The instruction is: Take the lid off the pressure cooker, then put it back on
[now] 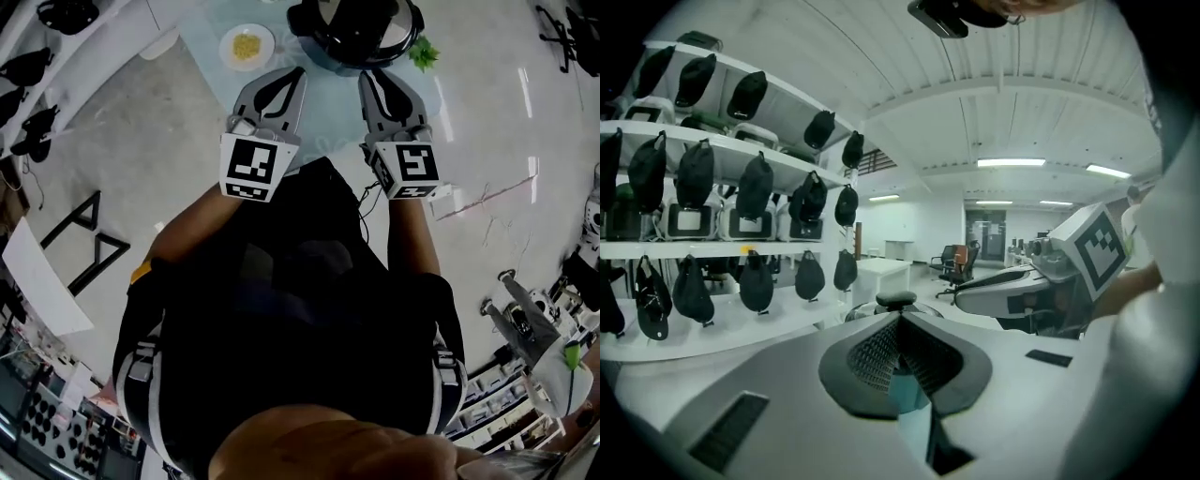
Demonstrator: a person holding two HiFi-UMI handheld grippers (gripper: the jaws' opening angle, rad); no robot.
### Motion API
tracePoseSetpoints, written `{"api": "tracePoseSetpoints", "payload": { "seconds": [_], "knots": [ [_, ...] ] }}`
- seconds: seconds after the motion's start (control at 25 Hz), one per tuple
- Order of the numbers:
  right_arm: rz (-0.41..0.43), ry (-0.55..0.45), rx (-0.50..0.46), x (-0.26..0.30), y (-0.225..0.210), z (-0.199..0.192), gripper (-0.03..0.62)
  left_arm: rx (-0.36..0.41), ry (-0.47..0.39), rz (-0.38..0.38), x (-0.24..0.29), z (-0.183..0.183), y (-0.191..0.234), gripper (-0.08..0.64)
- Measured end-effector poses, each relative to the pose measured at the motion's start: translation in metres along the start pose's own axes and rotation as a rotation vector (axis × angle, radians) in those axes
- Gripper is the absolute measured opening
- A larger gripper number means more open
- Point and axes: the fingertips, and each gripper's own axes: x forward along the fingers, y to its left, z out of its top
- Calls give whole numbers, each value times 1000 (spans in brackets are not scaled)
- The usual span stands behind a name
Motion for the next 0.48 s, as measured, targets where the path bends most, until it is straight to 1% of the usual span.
{"api": "tracePoseSetpoints", "payload": {
  "seconds": [0.12,0.36,0.48],
  "knots": [
    [50,-5,-17,18,-28,5,97,-4,7,55,24,7,3,8],
    [166,-4,-58,49,-58,15,109,-43,39,169,50,9,4,8],
    [199,-5,-77,61,-71,22,115,-48,34,209,62,17,7,8]
  ]
}}
